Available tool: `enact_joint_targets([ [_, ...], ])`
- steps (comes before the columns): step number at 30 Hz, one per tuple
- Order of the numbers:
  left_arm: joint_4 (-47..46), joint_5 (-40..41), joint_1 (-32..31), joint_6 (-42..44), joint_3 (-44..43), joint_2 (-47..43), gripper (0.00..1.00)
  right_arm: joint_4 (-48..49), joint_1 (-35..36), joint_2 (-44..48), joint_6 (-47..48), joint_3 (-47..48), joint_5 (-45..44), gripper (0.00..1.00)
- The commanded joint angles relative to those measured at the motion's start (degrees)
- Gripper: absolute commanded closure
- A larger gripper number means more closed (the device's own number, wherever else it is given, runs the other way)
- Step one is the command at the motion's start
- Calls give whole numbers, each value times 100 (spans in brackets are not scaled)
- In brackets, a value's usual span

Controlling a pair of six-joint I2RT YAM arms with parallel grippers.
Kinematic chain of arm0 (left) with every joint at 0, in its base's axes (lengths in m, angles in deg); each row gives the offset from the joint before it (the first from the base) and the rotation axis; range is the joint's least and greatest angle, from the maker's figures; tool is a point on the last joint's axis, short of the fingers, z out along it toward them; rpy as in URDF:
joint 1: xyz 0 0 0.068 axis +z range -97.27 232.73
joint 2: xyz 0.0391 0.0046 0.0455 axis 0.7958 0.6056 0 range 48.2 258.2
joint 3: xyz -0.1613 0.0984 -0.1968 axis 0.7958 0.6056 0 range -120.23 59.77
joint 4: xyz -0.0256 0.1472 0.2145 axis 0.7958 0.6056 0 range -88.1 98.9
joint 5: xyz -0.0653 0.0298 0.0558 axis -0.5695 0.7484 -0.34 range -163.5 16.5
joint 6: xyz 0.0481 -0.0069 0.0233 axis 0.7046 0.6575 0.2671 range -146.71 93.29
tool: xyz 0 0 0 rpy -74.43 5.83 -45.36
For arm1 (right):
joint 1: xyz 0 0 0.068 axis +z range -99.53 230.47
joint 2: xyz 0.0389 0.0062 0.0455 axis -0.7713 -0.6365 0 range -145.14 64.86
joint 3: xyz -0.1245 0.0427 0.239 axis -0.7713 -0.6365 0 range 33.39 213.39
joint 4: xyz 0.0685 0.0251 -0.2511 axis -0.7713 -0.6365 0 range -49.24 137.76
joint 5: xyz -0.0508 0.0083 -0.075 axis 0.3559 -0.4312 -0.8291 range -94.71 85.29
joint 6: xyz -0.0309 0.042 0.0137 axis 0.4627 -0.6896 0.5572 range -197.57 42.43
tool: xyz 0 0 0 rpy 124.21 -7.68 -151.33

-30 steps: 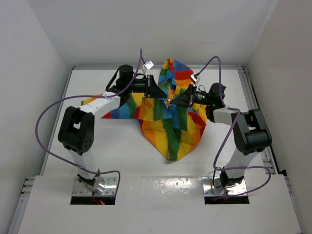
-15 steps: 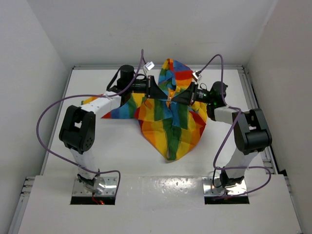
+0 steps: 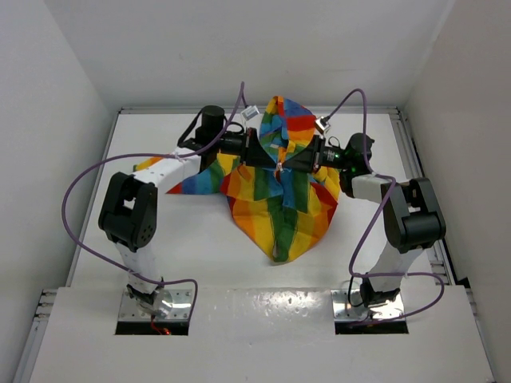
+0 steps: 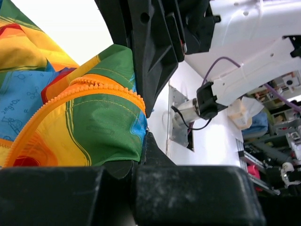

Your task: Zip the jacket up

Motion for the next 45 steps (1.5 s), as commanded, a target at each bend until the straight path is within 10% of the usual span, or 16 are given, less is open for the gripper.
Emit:
enact_joint_targets([
  [1, 537, -659, -178, 463, -97, -23, 100, 532, -116, 16, 17, 252, -467, 100],
  [24, -122, -309, -126, -213, 202, -14, 79, 954, -45, 393, -291, -406, -537, 100],
  [32, -122, 70, -126, -328, 254, -67, 51, 1191, -45, 420, -449, -486, -528, 100],
  [45, -623, 70, -126, -898, 140, -14, 51, 1446, -45, 420, -660, -617, -511, 100],
])
